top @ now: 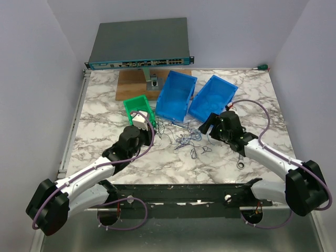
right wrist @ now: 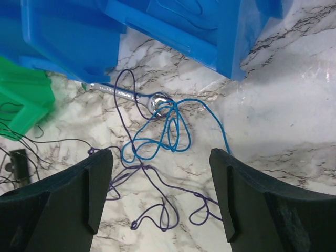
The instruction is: Untangle the cables
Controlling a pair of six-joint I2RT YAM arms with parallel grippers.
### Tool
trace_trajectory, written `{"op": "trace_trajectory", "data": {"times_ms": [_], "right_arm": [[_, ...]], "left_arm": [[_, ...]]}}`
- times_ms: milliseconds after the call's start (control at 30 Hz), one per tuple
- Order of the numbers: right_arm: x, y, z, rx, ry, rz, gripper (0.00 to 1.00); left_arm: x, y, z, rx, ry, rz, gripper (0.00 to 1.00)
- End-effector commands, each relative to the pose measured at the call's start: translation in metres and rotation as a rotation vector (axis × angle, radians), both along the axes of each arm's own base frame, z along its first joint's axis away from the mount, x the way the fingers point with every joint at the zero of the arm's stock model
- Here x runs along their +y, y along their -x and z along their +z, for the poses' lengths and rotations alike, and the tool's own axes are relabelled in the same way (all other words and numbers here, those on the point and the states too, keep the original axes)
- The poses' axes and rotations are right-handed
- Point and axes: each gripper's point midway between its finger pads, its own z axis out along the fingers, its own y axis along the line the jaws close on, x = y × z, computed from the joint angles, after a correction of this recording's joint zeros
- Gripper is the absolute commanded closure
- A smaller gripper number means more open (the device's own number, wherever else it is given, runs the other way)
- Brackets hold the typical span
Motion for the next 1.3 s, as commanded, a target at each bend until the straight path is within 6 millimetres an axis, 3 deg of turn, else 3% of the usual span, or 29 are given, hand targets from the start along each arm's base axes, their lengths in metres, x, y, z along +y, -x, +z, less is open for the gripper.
{"op": "trace_trajectory", "data": {"times_ms": [0,433,767,900,1100,1200,1267], "right_arm": [[0.007,-0.010,0.013,-0.073,-0.132,-0.087,0.18],[0.007,-0.012,-0.002,-0.076,-0.230,-0.171,0.24],[0.015,-0.020,-0.018,-0.076,-0.192,-0.188,0.30],[0.019,-0.022,-0.019,-0.088,-0.194,-0.182,0.41],[0.013,-0.020,-0.009,-0.133,-0.192,-0.205,0.72],[0.011,-0.018,-0.005,-0.139,-0.187,-0.209,0.71],[0.011,-0.018,-0.006,-0.128,-0.177,-0.204,0.60]], "left_arm": [[0.000,-0.003,0.007,-0.024,0.012,0.007,1.00],[-0.001,-0.005,0.002,-0.008,0.002,0.012,1.00],[-0.003,-0.007,0.000,0.000,-0.003,0.005,1.00],[-0.003,-0.008,0.000,0.000,-0.006,0.009,1.00],[-0.003,-0.008,0.000,0.001,-0.010,0.008,1.00],[-0.004,-0.008,0.001,-0.001,-0.008,0.002,1.00],[-0.004,-0.008,0.000,0.001,-0.009,0.004,1.00]]}}
